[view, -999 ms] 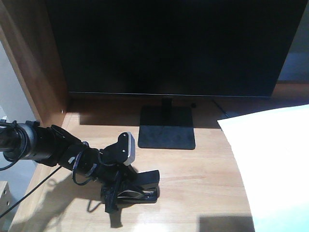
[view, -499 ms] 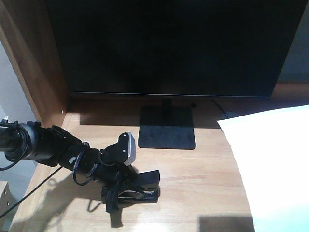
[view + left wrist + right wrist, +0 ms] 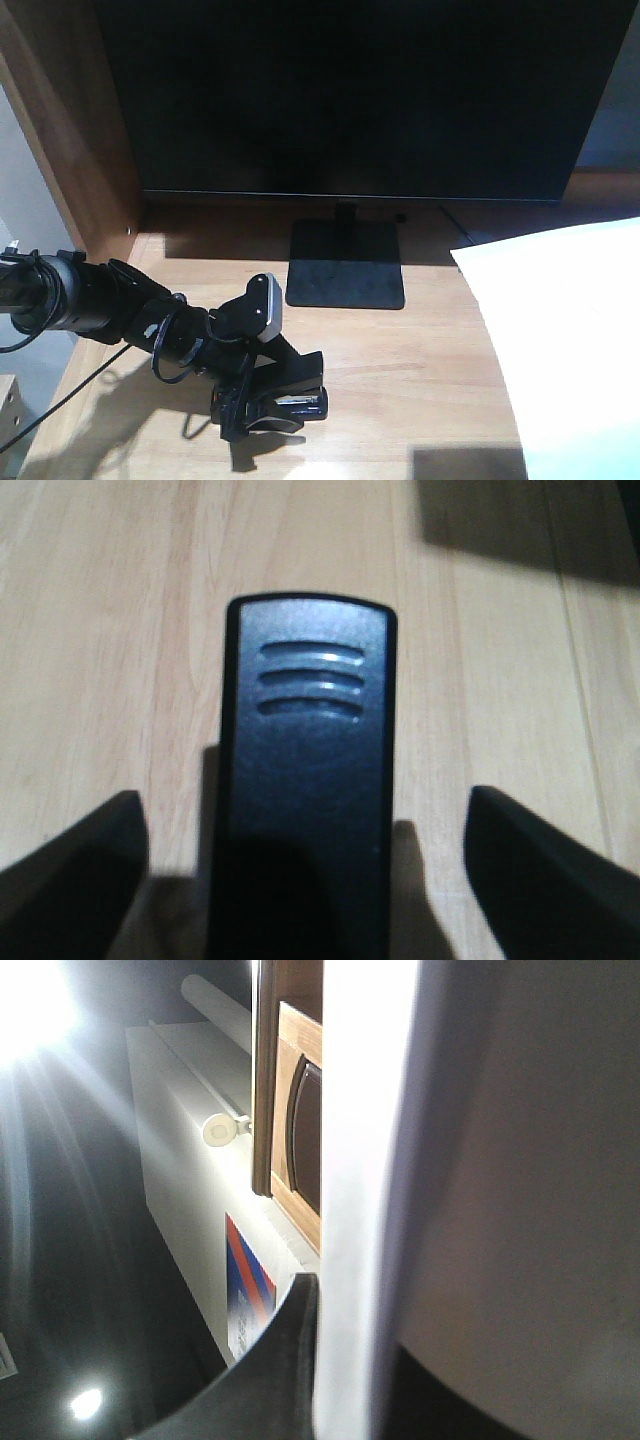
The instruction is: Grab stapler and paper to desk for stapling
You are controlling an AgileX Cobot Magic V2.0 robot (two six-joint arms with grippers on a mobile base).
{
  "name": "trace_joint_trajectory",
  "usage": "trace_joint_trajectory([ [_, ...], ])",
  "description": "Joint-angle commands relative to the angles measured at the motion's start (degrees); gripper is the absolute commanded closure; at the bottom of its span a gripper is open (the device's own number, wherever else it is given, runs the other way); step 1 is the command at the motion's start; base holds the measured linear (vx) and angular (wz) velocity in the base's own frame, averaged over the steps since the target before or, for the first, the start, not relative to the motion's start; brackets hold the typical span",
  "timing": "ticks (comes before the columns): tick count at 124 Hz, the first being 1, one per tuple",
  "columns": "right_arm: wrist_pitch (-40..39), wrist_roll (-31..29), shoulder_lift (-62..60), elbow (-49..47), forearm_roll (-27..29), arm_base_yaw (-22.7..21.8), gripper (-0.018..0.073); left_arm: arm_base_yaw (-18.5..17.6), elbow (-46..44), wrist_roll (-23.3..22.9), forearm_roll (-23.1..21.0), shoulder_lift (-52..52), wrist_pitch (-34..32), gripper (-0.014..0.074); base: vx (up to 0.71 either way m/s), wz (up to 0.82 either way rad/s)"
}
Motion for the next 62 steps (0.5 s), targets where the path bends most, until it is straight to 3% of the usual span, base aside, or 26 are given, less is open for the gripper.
trace_joint_trajectory([
  [1,-2.18,-0.13,0.88,-1.4,0.62,-0.45,0.0565,-0.36,-1.22,0.67,-2.88,-3.8,2.86,-0.0104,0.0,0.0],
  [34,-2.18,-0.13,0.88,-1.4,0.62,-0.45,0.0565,-0.19,-1.22,0.02,-2.82,-7.2,3.4,-0.0048,0.0,0.0],
  [62,-2.18,-0.13,0.88,-1.4,0.62,-0.45,0.0565,-0.08,-1.22,-9.64,-2.82,-11.27,3.35,0.0122,0.0,0.0],
])
